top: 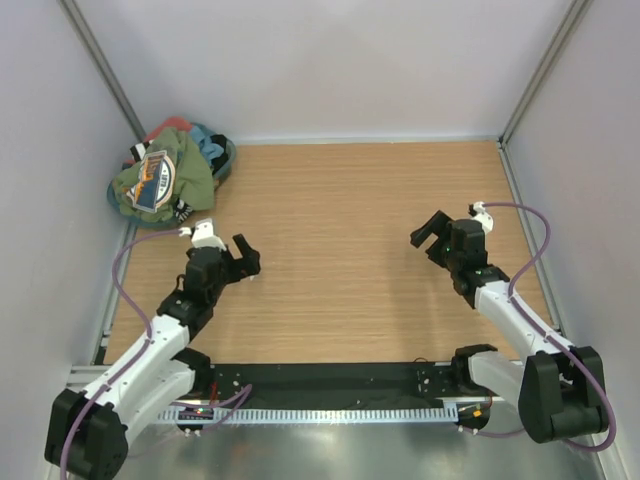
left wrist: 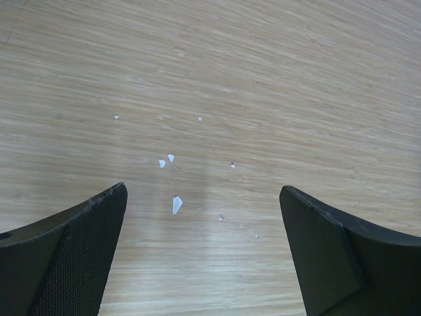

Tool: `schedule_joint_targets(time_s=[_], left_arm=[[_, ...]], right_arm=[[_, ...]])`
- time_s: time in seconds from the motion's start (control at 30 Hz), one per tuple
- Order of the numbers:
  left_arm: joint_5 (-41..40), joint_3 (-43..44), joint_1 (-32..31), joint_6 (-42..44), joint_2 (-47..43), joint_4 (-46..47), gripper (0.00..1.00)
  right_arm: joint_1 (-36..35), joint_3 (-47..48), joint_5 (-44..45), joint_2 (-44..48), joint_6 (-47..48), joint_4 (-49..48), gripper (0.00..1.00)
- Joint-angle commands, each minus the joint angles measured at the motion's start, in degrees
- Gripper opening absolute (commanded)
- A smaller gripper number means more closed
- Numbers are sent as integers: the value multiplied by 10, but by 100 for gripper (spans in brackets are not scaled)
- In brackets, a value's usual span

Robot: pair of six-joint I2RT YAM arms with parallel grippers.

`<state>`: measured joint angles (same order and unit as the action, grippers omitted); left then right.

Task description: Fold and stack the tank tops

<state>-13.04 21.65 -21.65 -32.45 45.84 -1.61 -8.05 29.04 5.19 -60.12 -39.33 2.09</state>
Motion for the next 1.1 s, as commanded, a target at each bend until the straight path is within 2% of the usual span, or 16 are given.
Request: schedule_joint_targets(time_s=[0.0, 0.1, 0.2, 0.37, 0.43, 0.53, 0.57, 0.63, 0.8, 0.93, 0.97, 1.07], left_arm=[[-15, 40, -2, -12, 11, -14, 100], [-65, 55, -1, -24, 27, -34, 100], [-105, 99, -2, -70, 56, -76, 100], [-174, 228, 13, -110, 142, -154, 100], [-190, 307, 46, -105, 181, -192, 100], [-174, 411, 99, -95, 265, -242, 100], [-164, 433, 134, -89, 288, -250, 100], [-171, 492, 158, -79, 353, -276, 99], [-168, 583, 232, -56, 462, -290, 99], [-115, 676, 281, -55, 569, -320, 99], [-103, 689, 293, -59, 583, -326, 97], [-68, 705, 314, -67, 620, -320, 82]], right_arm=[[-1, -1, 10, 6, -5, -35, 100], [-2, -32, -6, 2, 14, -94, 100], [-2, -58, -36, -12, 15, -147, 95], [-6, -81, -63, -18, 20, -183, 95], [-8, -99, -63, -13, 20, -198, 94], [-7, -106, -55, 2, 25, -191, 95], [-7, -107, -55, 4, 27, -188, 95], [-7, -110, -55, 13, 28, -189, 95], [-8, -117, -55, 25, 29, -188, 95], [-8, -122, -55, 28, 29, -192, 95], [-7, -122, -55, 27, 29, -193, 95], [-8, -122, -57, 27, 27, -195, 95]])
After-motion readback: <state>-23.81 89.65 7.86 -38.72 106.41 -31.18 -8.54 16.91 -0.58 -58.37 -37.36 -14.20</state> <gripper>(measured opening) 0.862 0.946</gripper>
